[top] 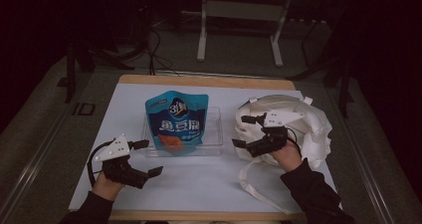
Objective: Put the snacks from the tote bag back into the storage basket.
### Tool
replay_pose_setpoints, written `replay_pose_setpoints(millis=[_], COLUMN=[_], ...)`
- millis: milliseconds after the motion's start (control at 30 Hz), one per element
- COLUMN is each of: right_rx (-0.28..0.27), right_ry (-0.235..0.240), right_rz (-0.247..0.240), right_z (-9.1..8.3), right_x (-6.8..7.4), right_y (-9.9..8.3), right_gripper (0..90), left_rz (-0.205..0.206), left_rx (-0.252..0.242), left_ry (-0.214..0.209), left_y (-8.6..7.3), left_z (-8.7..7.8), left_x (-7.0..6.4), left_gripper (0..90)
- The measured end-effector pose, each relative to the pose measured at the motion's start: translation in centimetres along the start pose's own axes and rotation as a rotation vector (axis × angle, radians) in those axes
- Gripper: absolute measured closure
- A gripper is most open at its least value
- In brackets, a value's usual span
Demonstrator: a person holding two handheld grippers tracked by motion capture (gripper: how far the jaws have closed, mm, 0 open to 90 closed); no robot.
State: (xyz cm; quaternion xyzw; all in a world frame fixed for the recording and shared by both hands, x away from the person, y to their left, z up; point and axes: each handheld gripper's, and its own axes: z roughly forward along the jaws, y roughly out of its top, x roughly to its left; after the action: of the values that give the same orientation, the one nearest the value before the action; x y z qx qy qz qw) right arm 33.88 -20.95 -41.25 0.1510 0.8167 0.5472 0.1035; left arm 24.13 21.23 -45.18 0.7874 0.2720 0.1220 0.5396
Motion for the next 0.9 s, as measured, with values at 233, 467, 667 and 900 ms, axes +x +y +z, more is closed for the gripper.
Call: replay_pose_setpoints(millis=[233,467,667,900], right_rx=[-0.005,-0.019,-0.016,-0.017], right_ry=[-0.002,-0.029,-0.056,-0.078], right_rz=[0.001,-0.003,0.014,0.025], right_z=[-1.8,-3.5,-5.0,-6.5], right_x=[0.8,1.6,1.9,2.1], right_y=[-1.6,-3.0,-4.2,-5.3], right_gripper=[14.2,14.5,14.4,14.4], left_rz=[0.055,0.086,0.112,0.11], left_rx=[0.001,0.01,0.042,0.054], left_ry=[-0.054,-0.117,-0.165,-0.211], left_y=[0.9,1.7,2.0,2.1], left_z=[0.8,2.3,4.2,6.2], left_x=[-2.4,-3.8,-4.7,-5.3], left_gripper=[1.7,1.7,1.7,1.7])
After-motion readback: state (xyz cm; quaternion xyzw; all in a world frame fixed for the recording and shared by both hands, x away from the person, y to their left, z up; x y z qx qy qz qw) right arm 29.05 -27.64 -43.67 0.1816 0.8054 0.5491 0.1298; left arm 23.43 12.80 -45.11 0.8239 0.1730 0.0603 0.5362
